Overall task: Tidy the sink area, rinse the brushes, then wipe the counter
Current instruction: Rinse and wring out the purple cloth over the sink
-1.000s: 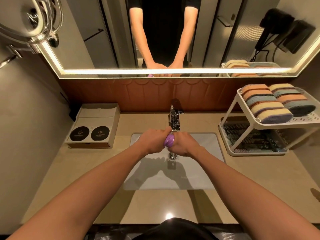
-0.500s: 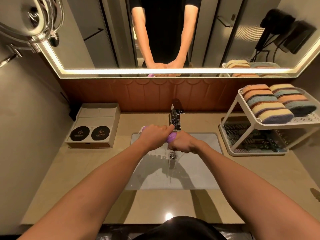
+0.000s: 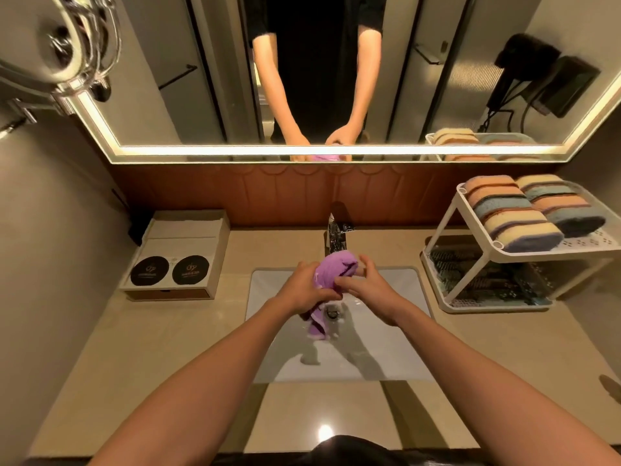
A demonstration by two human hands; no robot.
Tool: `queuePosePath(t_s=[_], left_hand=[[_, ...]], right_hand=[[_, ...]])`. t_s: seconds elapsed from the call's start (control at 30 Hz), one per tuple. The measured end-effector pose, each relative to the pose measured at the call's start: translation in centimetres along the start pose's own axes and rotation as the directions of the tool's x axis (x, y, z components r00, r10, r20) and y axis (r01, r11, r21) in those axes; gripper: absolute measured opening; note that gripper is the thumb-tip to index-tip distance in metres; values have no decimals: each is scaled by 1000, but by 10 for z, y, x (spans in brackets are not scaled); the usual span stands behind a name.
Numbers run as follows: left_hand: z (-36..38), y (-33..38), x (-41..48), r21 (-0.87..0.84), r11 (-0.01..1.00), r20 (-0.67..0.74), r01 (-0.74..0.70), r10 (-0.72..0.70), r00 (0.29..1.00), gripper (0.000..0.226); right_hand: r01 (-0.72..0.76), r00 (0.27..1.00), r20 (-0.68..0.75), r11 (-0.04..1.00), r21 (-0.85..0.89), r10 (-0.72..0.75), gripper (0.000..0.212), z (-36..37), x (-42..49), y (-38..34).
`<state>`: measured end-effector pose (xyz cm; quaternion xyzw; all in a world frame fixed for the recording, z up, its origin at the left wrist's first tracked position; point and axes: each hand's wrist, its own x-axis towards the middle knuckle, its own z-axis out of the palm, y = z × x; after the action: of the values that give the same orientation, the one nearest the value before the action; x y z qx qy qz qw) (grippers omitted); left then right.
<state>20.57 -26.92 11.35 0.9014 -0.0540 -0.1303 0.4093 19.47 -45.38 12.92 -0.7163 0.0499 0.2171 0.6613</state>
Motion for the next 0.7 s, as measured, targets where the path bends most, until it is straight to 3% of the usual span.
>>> queuePosePath(t_s=[0.07,0.13,0.27,0.4,0.53,0.7], left_hand=[[8,8,-3,-78,997,-14,-28,27,1000,60],[16,16,-5,-238,970,-8,-51,51,999,49],[7,27,-15,-506,863,105,10,50,993,34],[0,20,-17,-724,679,217,123,55,975,33],[1,15,-9,-792,604,38,91,-99,994,28],[-7,12,-9,-665,747,-267,22,-265,927,5]], right_hand=[[-12,1000,12,986,165,10,59,3,-2,-2],[35,999,-44,979,200,-27,39,3,-3,-3],[80,995,-71,971,225,-66,26,-5,-3,-8],[84,996,-43,988,126,-79,28,-16,-1,-10],[159,967,-177,978,-134,-181,22,-19,1,-12],[251,905,-212,866,-433,-368,30,-24,0,-23]])
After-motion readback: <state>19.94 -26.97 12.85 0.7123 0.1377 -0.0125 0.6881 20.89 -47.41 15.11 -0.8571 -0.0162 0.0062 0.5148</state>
